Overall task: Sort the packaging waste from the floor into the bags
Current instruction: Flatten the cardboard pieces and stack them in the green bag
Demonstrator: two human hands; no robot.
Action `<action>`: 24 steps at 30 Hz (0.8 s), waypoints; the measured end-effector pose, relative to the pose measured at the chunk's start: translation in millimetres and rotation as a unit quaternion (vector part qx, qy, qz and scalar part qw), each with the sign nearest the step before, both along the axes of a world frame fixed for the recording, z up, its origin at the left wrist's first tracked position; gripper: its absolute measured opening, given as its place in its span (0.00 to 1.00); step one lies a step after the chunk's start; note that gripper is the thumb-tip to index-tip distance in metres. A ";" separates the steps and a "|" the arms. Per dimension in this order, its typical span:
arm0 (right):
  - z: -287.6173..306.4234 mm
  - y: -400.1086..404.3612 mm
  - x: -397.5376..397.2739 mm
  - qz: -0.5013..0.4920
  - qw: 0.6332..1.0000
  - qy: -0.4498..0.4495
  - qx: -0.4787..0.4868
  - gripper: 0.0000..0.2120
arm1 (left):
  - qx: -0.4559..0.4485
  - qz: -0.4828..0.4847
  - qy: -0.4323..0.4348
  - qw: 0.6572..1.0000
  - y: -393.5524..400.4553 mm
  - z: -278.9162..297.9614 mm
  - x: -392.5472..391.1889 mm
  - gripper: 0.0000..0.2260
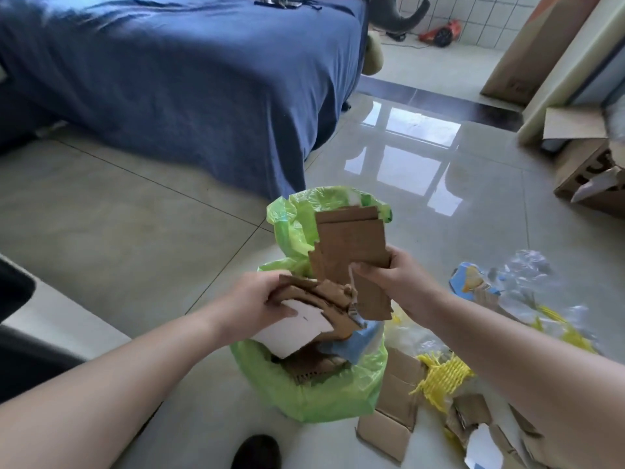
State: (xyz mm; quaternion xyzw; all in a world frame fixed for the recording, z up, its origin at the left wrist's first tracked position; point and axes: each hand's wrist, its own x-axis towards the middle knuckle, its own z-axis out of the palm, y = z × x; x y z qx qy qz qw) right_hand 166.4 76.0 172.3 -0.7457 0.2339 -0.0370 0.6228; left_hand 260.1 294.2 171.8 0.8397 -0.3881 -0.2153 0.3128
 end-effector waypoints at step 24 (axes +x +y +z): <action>-49.7 26.3 25.0 0.367 0.884 0.023 -0.290 0.16 | -0.076 -0.035 -0.199 0.976 12.1 -89.9 -21.5 0.08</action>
